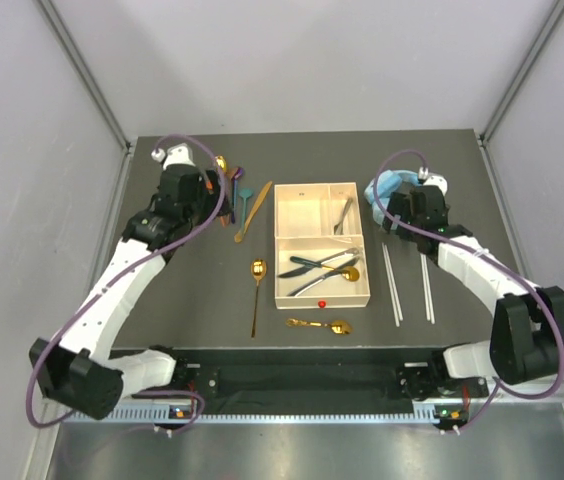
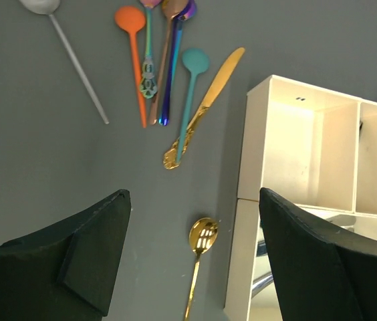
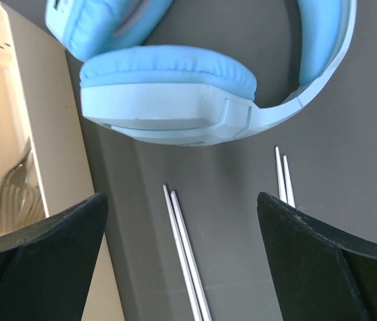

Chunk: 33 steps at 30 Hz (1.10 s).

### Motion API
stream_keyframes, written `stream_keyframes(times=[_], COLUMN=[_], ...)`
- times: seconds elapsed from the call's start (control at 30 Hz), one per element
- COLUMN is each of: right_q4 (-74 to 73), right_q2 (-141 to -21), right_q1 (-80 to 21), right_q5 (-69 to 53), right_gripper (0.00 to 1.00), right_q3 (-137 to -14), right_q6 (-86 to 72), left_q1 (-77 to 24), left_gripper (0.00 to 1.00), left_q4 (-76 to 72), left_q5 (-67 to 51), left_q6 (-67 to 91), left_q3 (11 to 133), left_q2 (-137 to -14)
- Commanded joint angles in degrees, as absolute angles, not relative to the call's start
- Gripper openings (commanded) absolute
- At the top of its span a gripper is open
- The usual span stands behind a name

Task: Sort the eating utensils into containers
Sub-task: Place the distractor at the center of the board, then pick up the spoon from the center of the board.

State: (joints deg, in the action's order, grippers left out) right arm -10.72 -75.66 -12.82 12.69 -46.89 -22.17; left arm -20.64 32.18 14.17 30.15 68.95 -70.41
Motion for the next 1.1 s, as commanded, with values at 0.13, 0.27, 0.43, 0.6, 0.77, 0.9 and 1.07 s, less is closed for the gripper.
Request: stream_keyframes(times=[0.13, 0.27, 0.43, 0.6, 0.77, 0.9, 1.07], right_q4=[-5.0, -5.7, -5.6, -3.6, -5.3, -3.3, -4.7], right_q2=[-82.0, -86.6, -91.7, -91.9, -94.0, -94.2, -96.5], right_q1=[-12.0, -11.3, -11.0, -11.0, -11.0, -11.0, -11.0], right_q5=[12.8, 12.3, 10.5, 9.9, 10.0, 9.4, 7.9], right_gripper=[0.86, 0.72, 0.54, 0.52, 0.53, 0.55, 0.57], right_q3=[-49.6, -52.9, -56.6, -56.6, -60.0, -60.2, -63.9], right_q6=[-20.7, -19.9, -18.8, -19.4, -17.9, -17.8, -17.6], left_q1=[-18.7, -18.7, -18.6, -18.7, -18.7, -18.7, -18.7], left_gripper=[0.82, 0.81, 0.81, 0.8, 0.8, 0.8, 0.81], left_q4=[31.1, 31.6, 30.5, 28.9, 29.0, 28.5, 29.4], left_q5=[16.2, 15.4, 14.7, 14.5, 14.2, 13.3, 12.2], left_q6=[29.3, 29.9, 30.1, 30.0, 30.4, 31.2, 31.7], left_q3=[60.4, 57.8, 55.3, 53.7, 53.3, 52.4, 52.4], left_q2=[-62.8, -62.3, -60.3, -59.8, -61.6, -62.3, -64.1])
